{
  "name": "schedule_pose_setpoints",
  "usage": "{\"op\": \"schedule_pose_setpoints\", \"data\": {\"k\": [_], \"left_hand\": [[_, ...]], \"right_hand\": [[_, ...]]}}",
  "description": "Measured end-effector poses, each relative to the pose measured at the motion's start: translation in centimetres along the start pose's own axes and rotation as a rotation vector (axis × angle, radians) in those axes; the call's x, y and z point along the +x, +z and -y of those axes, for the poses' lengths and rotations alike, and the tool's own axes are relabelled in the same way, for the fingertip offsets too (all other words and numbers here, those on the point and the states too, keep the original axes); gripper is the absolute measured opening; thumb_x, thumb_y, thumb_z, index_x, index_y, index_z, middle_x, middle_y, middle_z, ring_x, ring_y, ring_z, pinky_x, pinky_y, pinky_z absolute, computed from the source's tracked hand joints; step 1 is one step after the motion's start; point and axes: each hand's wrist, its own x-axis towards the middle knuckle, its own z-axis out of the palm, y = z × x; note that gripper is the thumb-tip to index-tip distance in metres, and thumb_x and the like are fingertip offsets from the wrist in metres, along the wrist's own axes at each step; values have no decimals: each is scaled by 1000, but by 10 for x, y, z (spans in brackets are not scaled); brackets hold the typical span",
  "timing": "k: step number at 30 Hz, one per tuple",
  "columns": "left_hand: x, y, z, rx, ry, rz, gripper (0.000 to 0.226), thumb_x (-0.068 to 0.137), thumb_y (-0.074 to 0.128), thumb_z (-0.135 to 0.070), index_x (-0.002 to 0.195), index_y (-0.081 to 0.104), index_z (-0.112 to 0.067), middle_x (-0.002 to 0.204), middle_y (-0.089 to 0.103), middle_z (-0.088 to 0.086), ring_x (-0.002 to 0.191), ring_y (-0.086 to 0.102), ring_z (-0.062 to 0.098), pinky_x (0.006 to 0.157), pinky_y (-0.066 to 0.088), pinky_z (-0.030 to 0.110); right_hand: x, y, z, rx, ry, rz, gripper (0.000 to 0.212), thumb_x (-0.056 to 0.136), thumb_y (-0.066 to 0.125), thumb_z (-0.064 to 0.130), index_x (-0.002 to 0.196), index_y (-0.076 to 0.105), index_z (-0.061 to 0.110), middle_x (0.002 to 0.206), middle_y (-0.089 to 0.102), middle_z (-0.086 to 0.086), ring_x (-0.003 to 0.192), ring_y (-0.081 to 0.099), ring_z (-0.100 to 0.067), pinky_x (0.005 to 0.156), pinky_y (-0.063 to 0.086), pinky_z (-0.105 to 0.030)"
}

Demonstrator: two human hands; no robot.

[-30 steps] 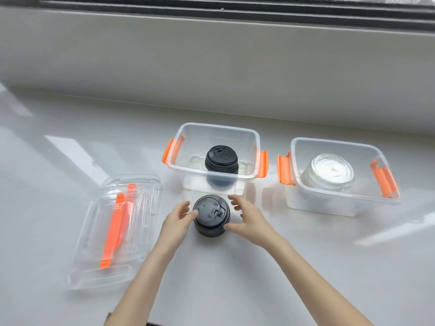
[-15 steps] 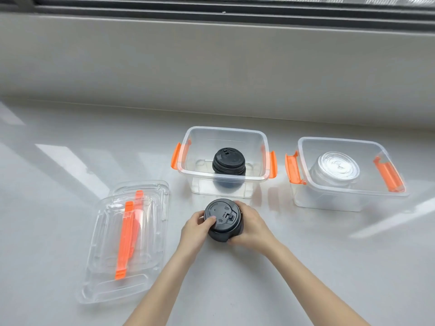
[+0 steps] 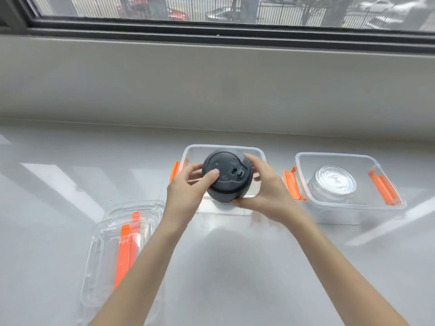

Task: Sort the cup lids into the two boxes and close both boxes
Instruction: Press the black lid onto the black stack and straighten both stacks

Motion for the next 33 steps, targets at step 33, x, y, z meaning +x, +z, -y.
{"op": "schedule_pose_setpoints", "data": {"k": [33], "left_hand": [[137, 38, 46, 268, -490, 367, 58, 85, 39, -60, 120, 55, -17, 112, 56, 7, 101, 54, 27, 84, 42, 33]], "right_hand": [[91, 28, -44, 658, 863, -31, 8, 78, 51, 10, 70, 50, 9, 72, 50, -2, 71, 44, -16, 72, 34, -27]]}}
